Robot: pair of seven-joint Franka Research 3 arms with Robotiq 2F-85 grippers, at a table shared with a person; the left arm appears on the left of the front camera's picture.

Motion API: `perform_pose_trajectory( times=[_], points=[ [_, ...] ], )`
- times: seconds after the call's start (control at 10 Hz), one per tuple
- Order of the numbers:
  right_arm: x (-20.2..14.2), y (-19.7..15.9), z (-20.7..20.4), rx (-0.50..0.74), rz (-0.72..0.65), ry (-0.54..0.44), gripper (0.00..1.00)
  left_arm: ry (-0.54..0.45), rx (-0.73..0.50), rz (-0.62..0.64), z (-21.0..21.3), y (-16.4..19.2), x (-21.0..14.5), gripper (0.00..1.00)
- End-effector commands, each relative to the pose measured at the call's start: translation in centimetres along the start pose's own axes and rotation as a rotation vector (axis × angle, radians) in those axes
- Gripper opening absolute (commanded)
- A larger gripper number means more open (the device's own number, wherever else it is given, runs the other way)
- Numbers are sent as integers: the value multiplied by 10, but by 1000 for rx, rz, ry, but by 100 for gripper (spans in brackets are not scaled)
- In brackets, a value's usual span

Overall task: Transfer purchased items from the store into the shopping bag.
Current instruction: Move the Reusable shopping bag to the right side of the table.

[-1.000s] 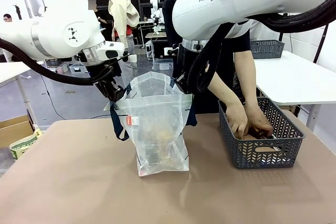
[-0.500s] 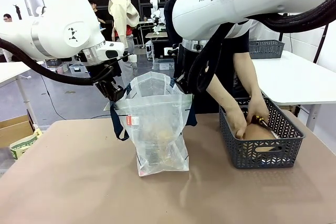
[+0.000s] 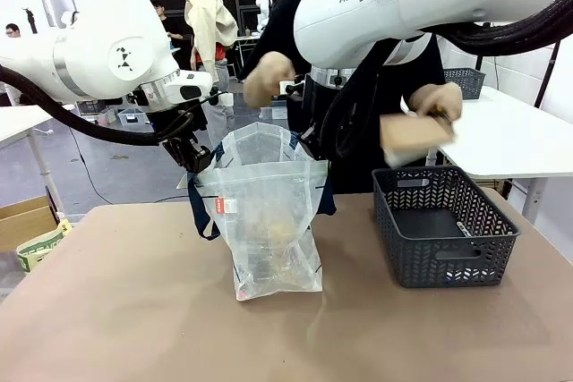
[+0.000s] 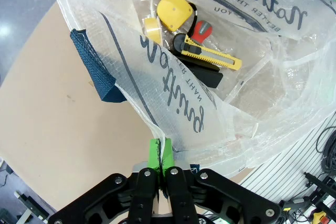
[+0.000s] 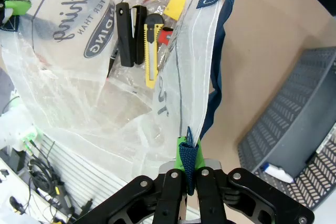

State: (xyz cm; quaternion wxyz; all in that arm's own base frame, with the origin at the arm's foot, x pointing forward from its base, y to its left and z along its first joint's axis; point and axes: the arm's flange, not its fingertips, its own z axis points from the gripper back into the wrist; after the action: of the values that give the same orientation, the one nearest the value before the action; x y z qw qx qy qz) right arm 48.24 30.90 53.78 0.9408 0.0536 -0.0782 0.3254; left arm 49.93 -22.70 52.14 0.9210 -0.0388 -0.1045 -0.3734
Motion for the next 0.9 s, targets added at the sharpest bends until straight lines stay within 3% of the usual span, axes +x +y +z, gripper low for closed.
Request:
perform_pose_trajectory(
  times=[0.0,0.8],
  points=[
    [0,-1,0,0,15,2,0,5,5,-2,-1,1,-2,0],
    [0,-1,0,0,15,2,0,5,5,-2,-1,1,-2,0]
  ],
)
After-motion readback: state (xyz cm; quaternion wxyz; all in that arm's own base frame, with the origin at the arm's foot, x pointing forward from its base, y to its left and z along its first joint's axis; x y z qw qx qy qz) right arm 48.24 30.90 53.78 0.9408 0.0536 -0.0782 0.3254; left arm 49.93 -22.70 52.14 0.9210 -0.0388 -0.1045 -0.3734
